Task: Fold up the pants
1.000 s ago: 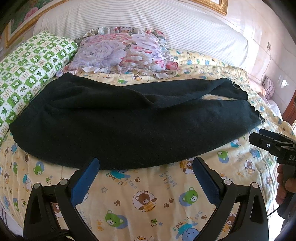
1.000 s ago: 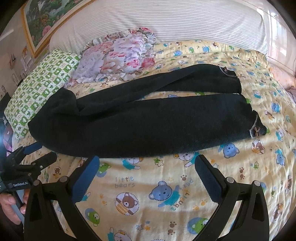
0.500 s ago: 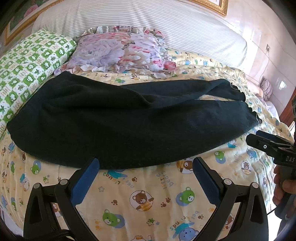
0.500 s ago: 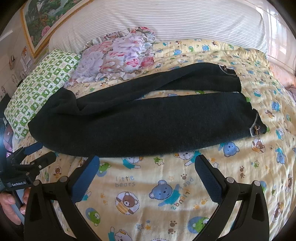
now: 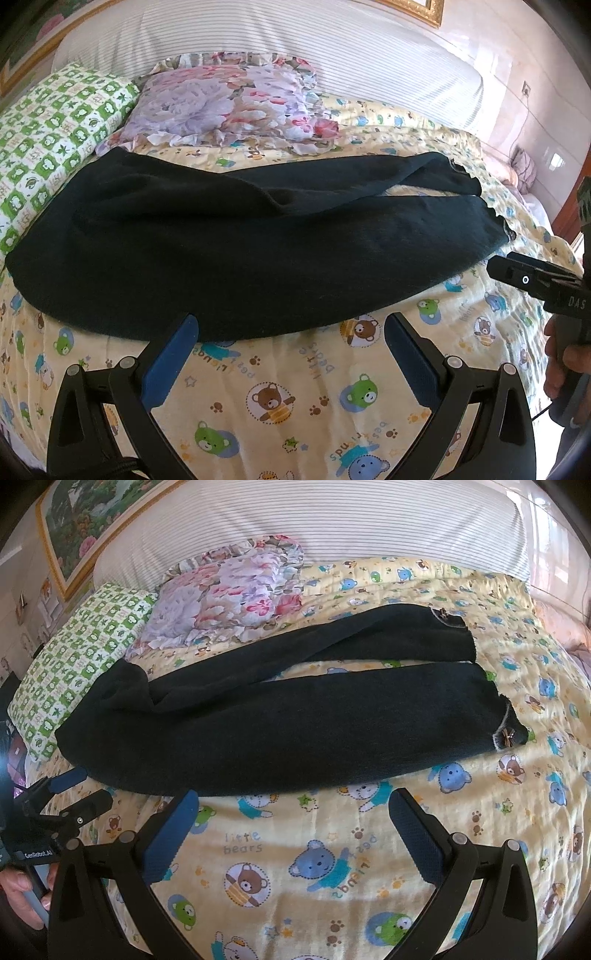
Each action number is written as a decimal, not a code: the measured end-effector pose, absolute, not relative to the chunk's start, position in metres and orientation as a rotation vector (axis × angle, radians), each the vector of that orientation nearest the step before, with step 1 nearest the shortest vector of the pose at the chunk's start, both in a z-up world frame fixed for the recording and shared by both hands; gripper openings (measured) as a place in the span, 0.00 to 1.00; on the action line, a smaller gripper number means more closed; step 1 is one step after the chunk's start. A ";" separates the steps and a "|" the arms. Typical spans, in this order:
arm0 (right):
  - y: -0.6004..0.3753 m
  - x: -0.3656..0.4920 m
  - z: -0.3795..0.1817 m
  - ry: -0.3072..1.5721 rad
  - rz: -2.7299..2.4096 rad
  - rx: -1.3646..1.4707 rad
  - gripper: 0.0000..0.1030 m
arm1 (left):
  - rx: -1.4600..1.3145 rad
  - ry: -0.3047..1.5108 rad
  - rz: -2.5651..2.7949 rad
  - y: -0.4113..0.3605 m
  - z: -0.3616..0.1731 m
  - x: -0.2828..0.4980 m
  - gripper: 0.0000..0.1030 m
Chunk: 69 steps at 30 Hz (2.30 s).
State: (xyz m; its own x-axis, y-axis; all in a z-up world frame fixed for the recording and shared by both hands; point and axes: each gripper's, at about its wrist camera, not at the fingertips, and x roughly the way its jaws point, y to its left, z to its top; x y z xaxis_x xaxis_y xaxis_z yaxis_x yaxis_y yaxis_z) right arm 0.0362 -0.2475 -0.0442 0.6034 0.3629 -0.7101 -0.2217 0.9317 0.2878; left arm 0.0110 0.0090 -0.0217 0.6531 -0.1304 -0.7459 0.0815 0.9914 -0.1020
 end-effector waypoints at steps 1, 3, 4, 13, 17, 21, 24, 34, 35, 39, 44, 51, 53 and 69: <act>-0.250 0.037 -0.044 0.860 0.334 0.181 1.00 | -0.062 0.854 -0.126 0.009 -0.022 0.012 0.98; -0.253 0.039 -0.044 0.863 0.329 0.188 1.00 | -0.062 0.859 -0.138 0.009 -0.022 0.015 0.98; -0.255 0.040 -0.044 0.864 0.326 0.189 1.00 | -0.060 0.859 -0.142 0.008 -0.022 0.016 0.98; -0.266 0.050 -0.045 0.868 0.306 0.200 1.00 | -0.032 0.855 -0.187 0.003 -0.018 0.027 0.98; -0.271 0.057 -0.044 0.873 0.287 0.195 1.00 | 0.007 0.846 -0.212 -0.005 -0.012 0.039 0.98; -0.282 0.067 -0.040 0.870 0.279 0.213 1.00 | 0.032 0.845 -0.249 -0.011 -0.002 0.059 0.98; -0.295 0.078 -0.035 0.862 0.273 0.230 1.00 | 0.057 0.859 -0.283 -0.015 0.004 0.078 0.98; -0.350 0.131 -0.018 0.835 0.228 0.300 0.99 | 0.230 0.918 -0.414 -0.044 0.003 0.140 0.98; -0.352 0.135 -0.018 0.837 0.227 0.303 0.99 | 0.245 0.921 -0.414 -0.047 0.001 0.143 0.98; -0.361 0.160 -0.018 0.845 0.227 0.295 0.95 | 0.278 0.960 -0.438 -0.051 -0.013 0.159 0.96; -0.378 0.202 -0.027 0.875 0.206 0.295 0.80 | 0.352 1.011 -0.457 -0.054 -0.034 0.176 0.82; -0.402 0.255 -0.052 0.955 0.191 0.333 0.62 | 0.365 1.061 -0.496 -0.047 -0.051 0.194 0.69; -0.405 0.267 -0.056 0.952 0.223 0.356 0.61 | 0.361 1.068 -0.506 -0.044 -0.053 0.199 0.57; -0.405 0.279 -0.022 0.806 0.384 0.364 0.09 | 0.141 0.989 -0.598 -0.005 0.009 0.188 0.08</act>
State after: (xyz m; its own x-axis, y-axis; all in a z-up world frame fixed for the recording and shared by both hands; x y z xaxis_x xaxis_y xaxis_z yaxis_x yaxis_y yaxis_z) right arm 0.2788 -0.4046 -0.0223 0.6314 0.4630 -0.6221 -0.1920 0.8705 0.4531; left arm 0.1877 -0.0055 0.0085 0.4041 -0.4097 -0.8178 0.5337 0.8317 -0.1530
